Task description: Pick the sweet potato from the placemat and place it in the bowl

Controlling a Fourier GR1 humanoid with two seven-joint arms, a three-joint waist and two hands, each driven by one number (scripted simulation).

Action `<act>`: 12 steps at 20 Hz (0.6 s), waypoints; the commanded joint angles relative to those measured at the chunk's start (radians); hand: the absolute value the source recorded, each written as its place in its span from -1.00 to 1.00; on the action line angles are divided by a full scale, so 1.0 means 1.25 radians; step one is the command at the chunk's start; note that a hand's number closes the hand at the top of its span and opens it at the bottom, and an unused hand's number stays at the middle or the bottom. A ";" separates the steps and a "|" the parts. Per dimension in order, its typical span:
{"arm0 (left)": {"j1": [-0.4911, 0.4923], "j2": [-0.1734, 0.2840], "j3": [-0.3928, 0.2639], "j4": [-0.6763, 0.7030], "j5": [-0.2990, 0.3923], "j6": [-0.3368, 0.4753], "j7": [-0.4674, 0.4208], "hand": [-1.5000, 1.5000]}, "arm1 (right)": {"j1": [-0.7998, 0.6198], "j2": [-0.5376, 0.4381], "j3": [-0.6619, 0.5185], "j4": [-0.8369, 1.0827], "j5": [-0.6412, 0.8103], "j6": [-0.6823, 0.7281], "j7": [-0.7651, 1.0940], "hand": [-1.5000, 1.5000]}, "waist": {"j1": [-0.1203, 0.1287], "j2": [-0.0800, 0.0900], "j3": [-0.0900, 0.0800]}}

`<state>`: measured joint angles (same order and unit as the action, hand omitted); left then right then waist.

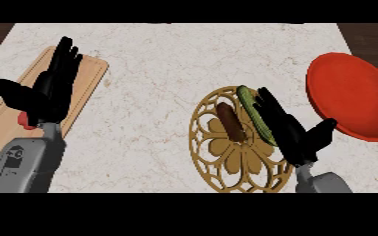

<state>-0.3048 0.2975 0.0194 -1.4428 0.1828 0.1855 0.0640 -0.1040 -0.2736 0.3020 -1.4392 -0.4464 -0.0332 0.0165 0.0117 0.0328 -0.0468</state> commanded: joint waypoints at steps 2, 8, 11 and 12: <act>0.051 -0.044 -0.074 -0.012 -0.012 -0.037 -0.020 0.00 | -0.056 -0.046 0.034 -0.045 0.175 -0.095 -0.032 1.00 | -0.006 -0.031 0.035; 0.055 -0.031 -0.165 -0.009 -0.019 -0.138 -0.006 0.00 | -0.150 -0.276 0.049 -0.041 0.566 -0.261 -0.035 1.00 | -0.047 -0.049 0.019; 0.087 -0.041 -0.230 -0.069 -0.033 -0.174 -0.004 0.00 | -0.169 -0.100 0.154 -0.045 0.679 -0.398 0.058 -1.00 | 0.005 -0.033 0.035; 0.064 -0.049 -0.217 -0.051 -0.027 -0.168 -0.004 0.00 | -0.151 -0.091 0.212 -0.059 0.749 -0.411 0.070 -1.00 | -0.007 -0.032 0.035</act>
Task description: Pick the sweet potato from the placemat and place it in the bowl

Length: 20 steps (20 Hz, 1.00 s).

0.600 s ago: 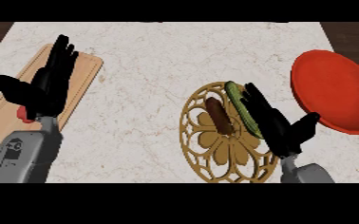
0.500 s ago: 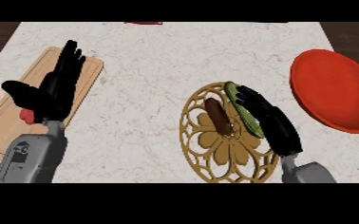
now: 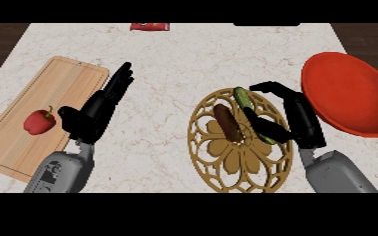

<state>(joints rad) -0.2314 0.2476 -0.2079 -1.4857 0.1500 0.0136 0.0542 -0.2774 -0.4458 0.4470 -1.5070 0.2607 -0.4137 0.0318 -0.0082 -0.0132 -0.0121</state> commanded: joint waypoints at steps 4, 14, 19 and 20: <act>0.033 -0.022 -0.065 -0.019 -0.024 -0.025 -0.009 0.00 | -0.108 0.010 0.154 0.078 0.377 -0.045 0.198 -1.00 | 0.019 0.005 0.006; 0.033 -0.030 -0.070 -0.041 -0.027 -0.018 0.009 0.00 | -0.294 0.083 0.279 0.124 0.489 0.514 0.649 -1.00 | 0.026 -0.002 0.002; 0.042 -0.026 -0.056 -0.022 -0.023 -0.029 -0.031 0.00 | -0.336 0.247 0.248 0.146 0.379 0.764 0.870 -1.00 | 0.016 0.003 0.005; 0.070 -0.019 -0.068 -0.036 -0.027 -0.036 -0.031 0.00 | -0.381 0.272 0.204 0.160 0.349 0.811 0.904 -1.00 | 0.026 0.003 0.005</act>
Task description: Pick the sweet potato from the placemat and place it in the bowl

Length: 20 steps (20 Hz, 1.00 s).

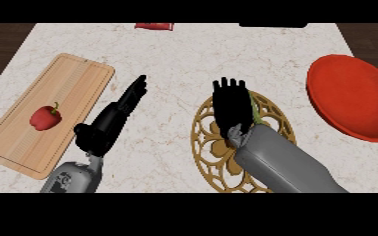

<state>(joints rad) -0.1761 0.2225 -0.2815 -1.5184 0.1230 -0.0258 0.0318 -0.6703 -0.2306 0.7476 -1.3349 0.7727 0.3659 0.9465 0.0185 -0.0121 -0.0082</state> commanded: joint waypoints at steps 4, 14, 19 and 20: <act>-0.009 0.015 0.017 -0.031 0.018 -0.017 0.032 0.00 | -0.078 0.179 -0.049 0.083 -0.101 0.215 0.269 -1.00 | 0.003 0.005 0.005; -0.004 0.002 0.009 -0.040 -0.011 -0.004 0.040 0.00 | -0.075 0.183 -0.004 0.113 -0.123 0.192 0.327 -1.00 | -0.005 0.006 0.006; 0.033 -0.015 0.011 -0.058 -0.001 -0.003 0.037 0.00 | -0.070 0.177 0.003 0.117 -0.055 0.181 0.278 -1.00 | -0.013 0.006 0.006; 0.045 0.009 0.035 -0.013 0.010 -0.036 -0.019 0.00 | -0.070 0.183 0.042 0.100 -0.078 0.159 0.325 -1.00 | -0.007 0.007 0.006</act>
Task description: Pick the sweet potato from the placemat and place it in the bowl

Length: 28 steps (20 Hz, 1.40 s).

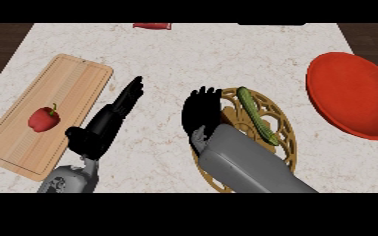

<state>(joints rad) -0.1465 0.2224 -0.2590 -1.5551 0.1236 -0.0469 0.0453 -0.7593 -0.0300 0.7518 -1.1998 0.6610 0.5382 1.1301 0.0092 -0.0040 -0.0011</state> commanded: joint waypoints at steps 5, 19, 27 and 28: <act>-0.006 -0.026 0.003 0.022 -0.018 0.002 -0.025 0.00 | 0.050 0.023 0.089 -0.029 0.086 -0.020 0.150 -1.00 | -0.002 0.001 0.001; 0.050 0.007 0.036 -0.064 -0.002 -0.043 0.018 0.00 | 0.123 -0.001 -0.010 0.003 0.292 0.008 0.029 -1.00 | -0.005 0.001 0.001; 0.025 -0.066 0.007 -0.015 -0.070 0.002 0.002 0.00 | 0.148 -0.020 -0.090 -0.037 0.361 0.042 -0.040 -1.00 | -0.008 0.002 0.001; 0.019 -0.053 0.026 0.009 -0.069 -0.016 -0.019 0.00 | 0.149 -0.020 -0.103 -0.022 0.375 0.028 -0.069 -1.00 | -0.007 0.003 0.001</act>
<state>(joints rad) -0.1203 0.1794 -0.2219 -1.5597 0.0700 -0.0778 0.0326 -0.5759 -0.0550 0.6673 -1.2193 1.0922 0.5490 0.9975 -0.0004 -0.0011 -0.0001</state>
